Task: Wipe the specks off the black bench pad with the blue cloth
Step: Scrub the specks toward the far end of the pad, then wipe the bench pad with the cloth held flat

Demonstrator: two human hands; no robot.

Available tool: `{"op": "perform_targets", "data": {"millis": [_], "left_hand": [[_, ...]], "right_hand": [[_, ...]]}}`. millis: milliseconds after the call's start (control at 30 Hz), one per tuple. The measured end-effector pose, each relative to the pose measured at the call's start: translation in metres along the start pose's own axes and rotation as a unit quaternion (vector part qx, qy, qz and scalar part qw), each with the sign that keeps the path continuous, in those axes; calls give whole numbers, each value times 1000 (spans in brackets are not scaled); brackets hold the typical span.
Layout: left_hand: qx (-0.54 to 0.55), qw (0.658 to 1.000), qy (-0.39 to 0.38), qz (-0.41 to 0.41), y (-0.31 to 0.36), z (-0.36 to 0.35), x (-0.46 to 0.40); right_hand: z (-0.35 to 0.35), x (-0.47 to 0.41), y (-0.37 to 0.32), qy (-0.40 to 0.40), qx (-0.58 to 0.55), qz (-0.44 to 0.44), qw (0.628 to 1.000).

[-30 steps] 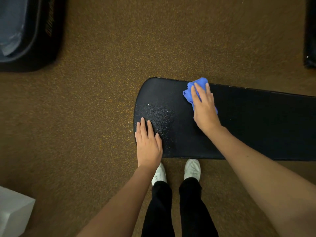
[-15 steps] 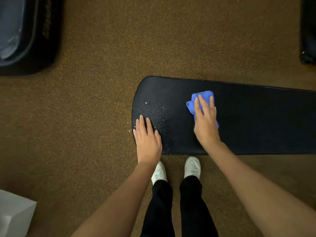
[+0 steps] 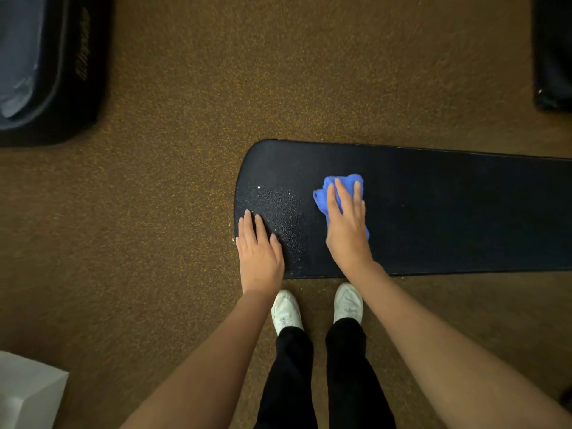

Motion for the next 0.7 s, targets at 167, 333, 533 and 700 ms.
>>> {"op": "perform_targets", "data": {"millis": [167,333,533,700], "left_hand": [[77,997,8,13,-7,4,3],[124,989,61,56,-17,21,-1],[91,991,88,52,11,46,-26],[-42,998,24,38,64,10,-33]], "right_hand": [[-20,-19,-28,-25,-7,11,1000],[-46,-9,-68,-146,-46,128,980],[13,-7,-43,-94,-95,73,988],[31,-9,7,-111,24,-1,994]]}}
Point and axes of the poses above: each hand's wrist, its own x-axis away from the middle knuckle, its own z-axis out of the back of the hand, y = z × x, the point moved 9 cm from there along -x, towards the middle knuckle, and after that the axes turned 13 degrees about -x, right-handed, at the moved point
